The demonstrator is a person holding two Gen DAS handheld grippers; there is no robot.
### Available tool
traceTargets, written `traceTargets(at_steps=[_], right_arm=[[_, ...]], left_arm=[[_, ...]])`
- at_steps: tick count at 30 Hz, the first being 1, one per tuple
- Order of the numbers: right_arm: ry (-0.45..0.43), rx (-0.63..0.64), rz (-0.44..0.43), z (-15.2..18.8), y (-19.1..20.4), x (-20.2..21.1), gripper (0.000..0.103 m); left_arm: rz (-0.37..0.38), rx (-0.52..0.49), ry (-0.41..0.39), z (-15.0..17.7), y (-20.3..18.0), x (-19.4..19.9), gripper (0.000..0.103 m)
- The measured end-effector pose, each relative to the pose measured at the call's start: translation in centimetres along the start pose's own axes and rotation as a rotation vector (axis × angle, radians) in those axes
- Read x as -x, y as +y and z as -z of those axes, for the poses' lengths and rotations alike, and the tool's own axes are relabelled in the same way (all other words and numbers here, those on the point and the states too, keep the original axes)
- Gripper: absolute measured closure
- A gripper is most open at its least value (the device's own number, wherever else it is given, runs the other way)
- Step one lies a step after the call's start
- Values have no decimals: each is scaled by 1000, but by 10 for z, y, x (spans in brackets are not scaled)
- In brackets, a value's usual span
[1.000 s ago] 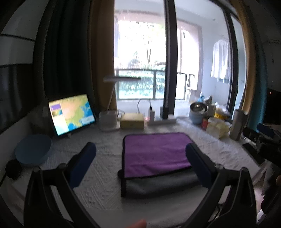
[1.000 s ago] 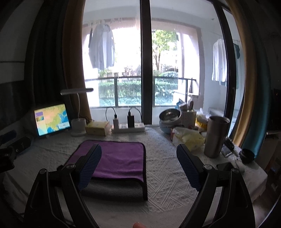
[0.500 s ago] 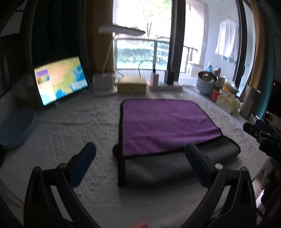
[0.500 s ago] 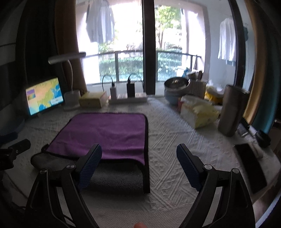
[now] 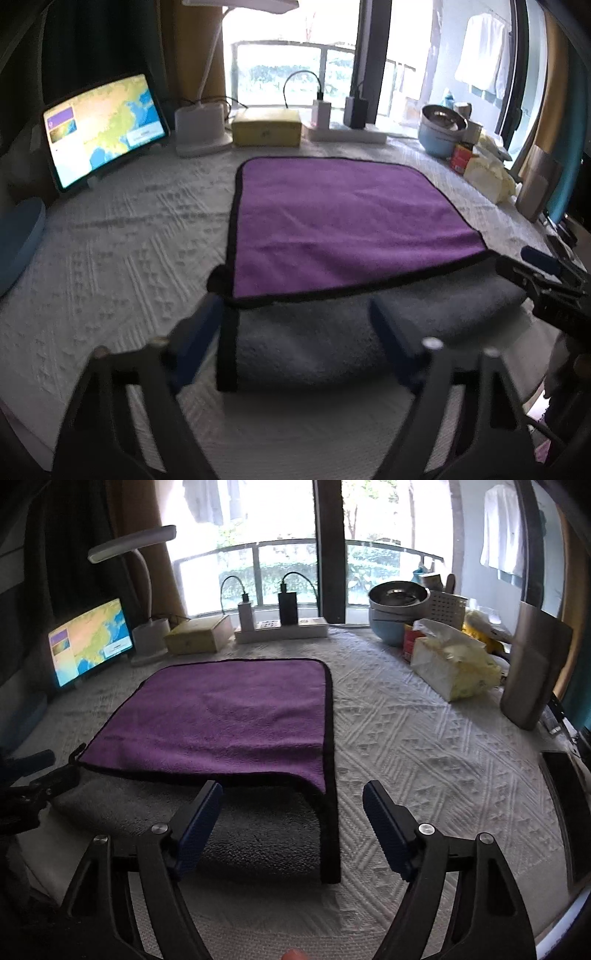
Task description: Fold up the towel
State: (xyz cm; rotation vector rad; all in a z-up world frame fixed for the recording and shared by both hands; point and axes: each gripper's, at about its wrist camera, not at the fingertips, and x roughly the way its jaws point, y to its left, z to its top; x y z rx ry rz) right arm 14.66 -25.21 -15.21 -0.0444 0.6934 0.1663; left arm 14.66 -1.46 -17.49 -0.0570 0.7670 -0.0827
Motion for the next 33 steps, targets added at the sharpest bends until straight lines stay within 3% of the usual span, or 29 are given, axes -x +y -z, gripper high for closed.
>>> traceTargets(at_steps=[2, 5, 8, 10, 14, 17, 19, 22, 26, 33], right_arm=[[10, 16, -3, 0, 2, -3, 22], [35, 41, -5, 1, 5, -9, 27], [57, 51, -3, 2, 7, -14, 30], [71, 55, 4, 2, 7, -17, 38], [93, 110, 26, 5, 14, -24, 46], [78, 160, 40, 7, 22, -22, 62], [66, 196, 53, 8, 28, -21, 78], [48, 251, 74, 12, 36, -20, 89], [-5, 228, 63, 12, 31, -11, 92], [-130, 197, 9, 8, 28, 22, 93]], left_arm=[[6, -1, 34, 2, 0, -8, 41], [1, -11, 60, 5, 0, -14, 43], [-5, -27, 56, 7, -1, -15, 43], [-6, -37, 53, 8, -2, -14, 43], [-17, -60, 33, 12, -3, -13, 52], [-29, -79, 20, 15, -8, -10, 59], [-34, -97, 12, 16, -12, -8, 65], [-35, -110, 1, 18, -15, -7, 74], [-48, -105, -26, 18, -13, -1, 89], [-15, -105, -71, 20, -13, 8, 96]])
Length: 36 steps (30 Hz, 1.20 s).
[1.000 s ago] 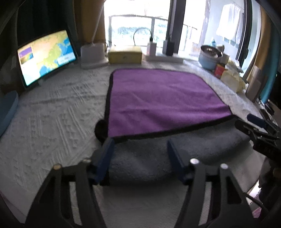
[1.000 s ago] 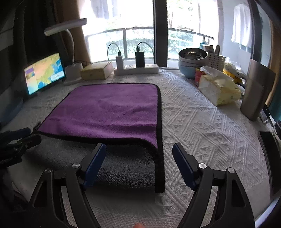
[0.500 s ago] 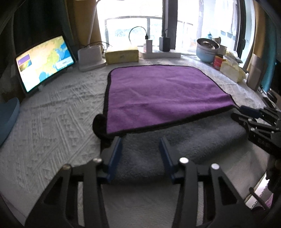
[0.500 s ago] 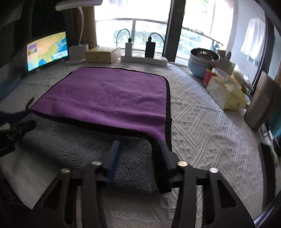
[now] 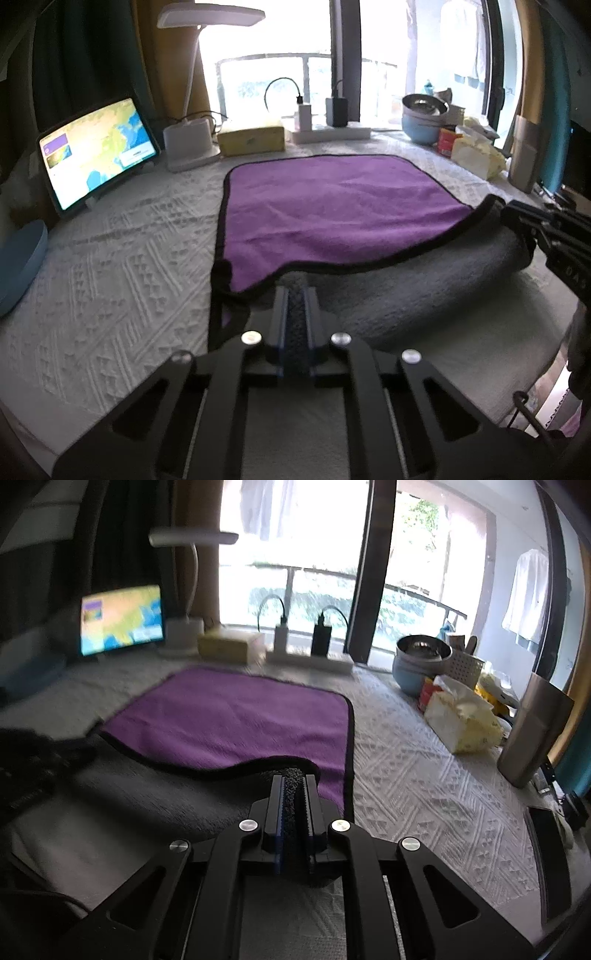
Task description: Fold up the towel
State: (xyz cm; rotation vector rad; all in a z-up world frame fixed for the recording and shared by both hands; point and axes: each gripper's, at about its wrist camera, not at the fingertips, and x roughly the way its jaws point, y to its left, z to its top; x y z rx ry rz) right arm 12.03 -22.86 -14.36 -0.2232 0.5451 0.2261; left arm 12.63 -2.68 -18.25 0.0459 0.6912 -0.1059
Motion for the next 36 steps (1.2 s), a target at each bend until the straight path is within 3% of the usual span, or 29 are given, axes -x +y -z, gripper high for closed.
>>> traceTargets(at_steps=[4, 16, 36], right_arm=[[-22, -35, -32, -3, -3, 8, 93], [-82, -52, -58, -18, -5, 23, 94], [-126, -55, -48, -52, -20, 2, 94]], left_arm=[[38, 32, -20, -2, 4, 5, 96], [57, 50, -69, -16, 13, 17, 96], [67, 16, -182, -69, 22, 15, 96]])
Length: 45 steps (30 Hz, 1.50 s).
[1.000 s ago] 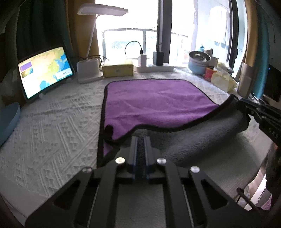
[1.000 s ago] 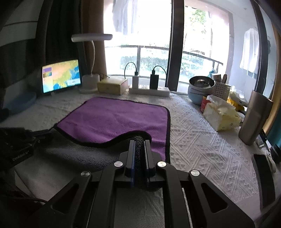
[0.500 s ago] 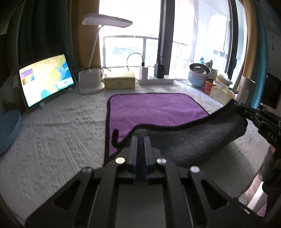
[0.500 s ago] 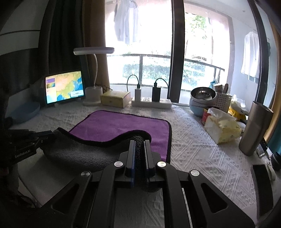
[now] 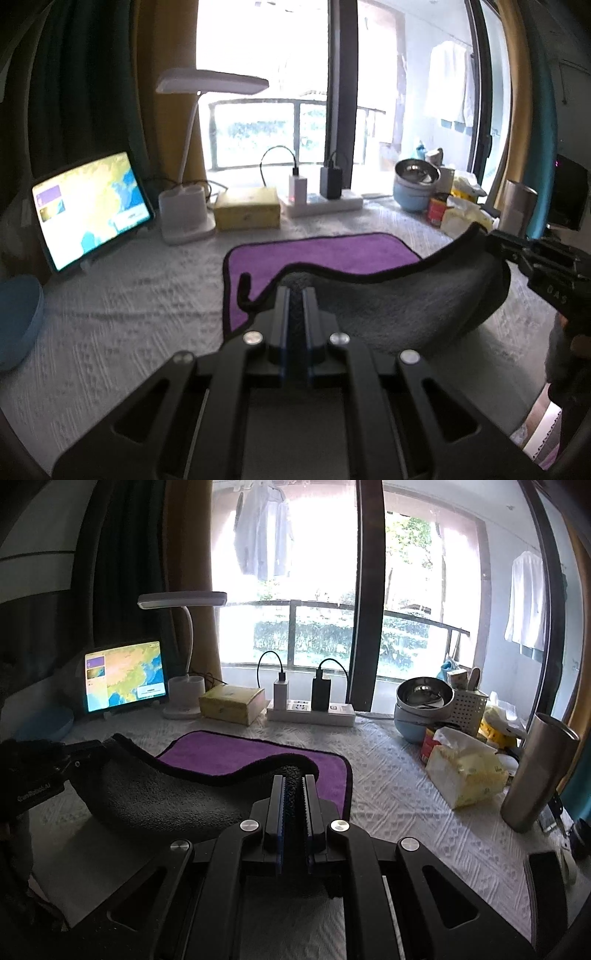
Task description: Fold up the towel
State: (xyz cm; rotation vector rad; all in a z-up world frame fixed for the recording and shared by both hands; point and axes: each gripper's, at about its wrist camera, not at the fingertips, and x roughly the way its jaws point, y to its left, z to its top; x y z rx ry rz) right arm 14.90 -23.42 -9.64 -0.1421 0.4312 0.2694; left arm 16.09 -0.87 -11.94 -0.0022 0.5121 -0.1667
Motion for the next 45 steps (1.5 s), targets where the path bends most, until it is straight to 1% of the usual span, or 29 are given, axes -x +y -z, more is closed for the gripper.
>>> traceTargets(at_steps=[8, 13, 17, 21, 25, 31, 35, 45], right_arm=[[-2, -36, -5, -11, -10, -18, 94], [-5, -27, 7, -19, -15, -31, 94], [-3, -35, -4, -26, -17, -41, 94], [-4, -31, -4, -34, -16, -53, 94], [-4, -22, 9, -40, -15, -64, 94], [9, -15, 24, -44, -17, -82, 94], [31, -16, 29, -45, -21, -105, 94], [104, -8, 55, -49, -26, -155, 94]], left_arm=[[16, 14, -29, -17, 5, -17, 96], [17, -12, -55, -29, 4, -26, 96], [11, -29, -75, -41, 7, -34, 96], [11, -28, -74, -48, 12, -45, 96], [-12, -38, -83, -53, 20, -56, 96], [-12, -37, -71, -59, 28, -75, 96], [-16, -43, -56, -63, 31, -91, 96], [-43, -71, 22, -62, 31, -142, 96]])
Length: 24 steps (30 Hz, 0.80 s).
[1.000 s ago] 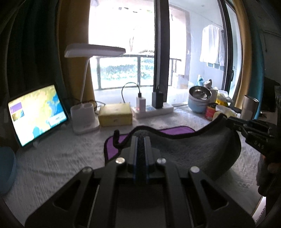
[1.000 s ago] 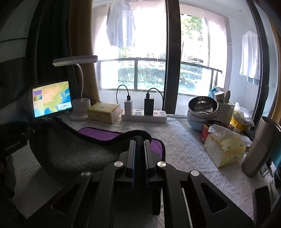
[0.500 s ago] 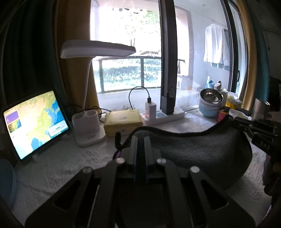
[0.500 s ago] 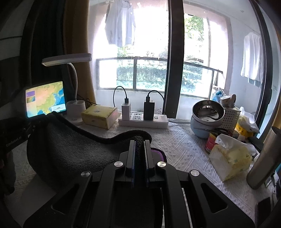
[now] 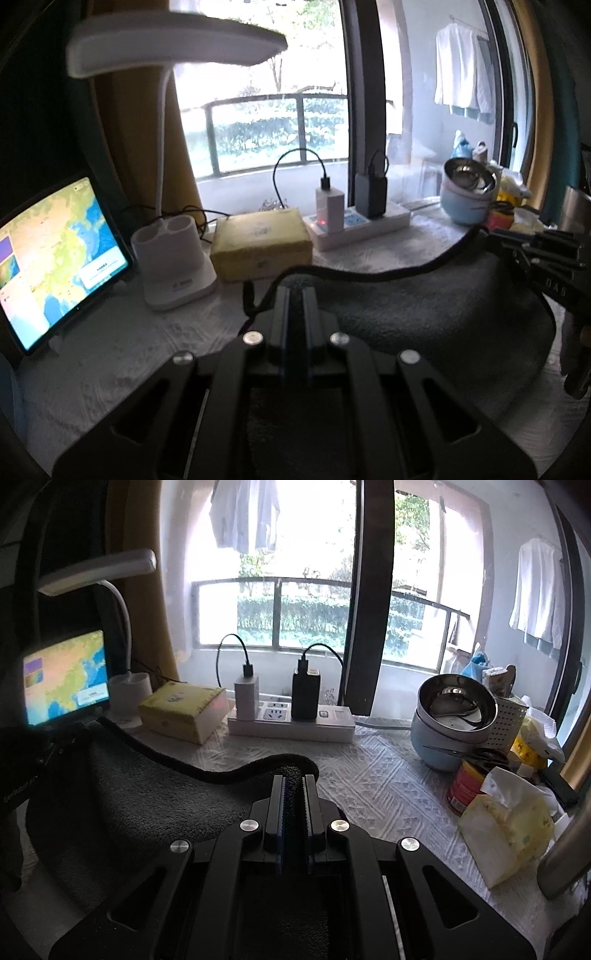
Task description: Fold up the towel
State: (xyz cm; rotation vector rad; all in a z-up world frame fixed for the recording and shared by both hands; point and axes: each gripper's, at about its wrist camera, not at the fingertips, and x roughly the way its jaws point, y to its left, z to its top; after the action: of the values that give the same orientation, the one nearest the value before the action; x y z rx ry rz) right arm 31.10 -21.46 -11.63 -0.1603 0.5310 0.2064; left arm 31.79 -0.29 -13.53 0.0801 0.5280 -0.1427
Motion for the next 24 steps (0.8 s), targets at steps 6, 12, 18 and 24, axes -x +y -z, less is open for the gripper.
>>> traceTargets(at_steps=[6, 12, 18, 24], right_arm=[[76, -34, 14, 2, -5, -30, 94], [146, -32, 29, 4, -3, -54, 93], [213, -34, 44, 7, -2, -69, 93], [240, -55, 60, 7, -5, -72, 71]], left_arm=[[10, -7, 61, 0, 1, -24, 96], [17, 33, 146, 6, 7, -46, 94], [30, 79, 189, 6, 12, -54, 94], [42, 82, 238, 9, 12, -62, 89]])
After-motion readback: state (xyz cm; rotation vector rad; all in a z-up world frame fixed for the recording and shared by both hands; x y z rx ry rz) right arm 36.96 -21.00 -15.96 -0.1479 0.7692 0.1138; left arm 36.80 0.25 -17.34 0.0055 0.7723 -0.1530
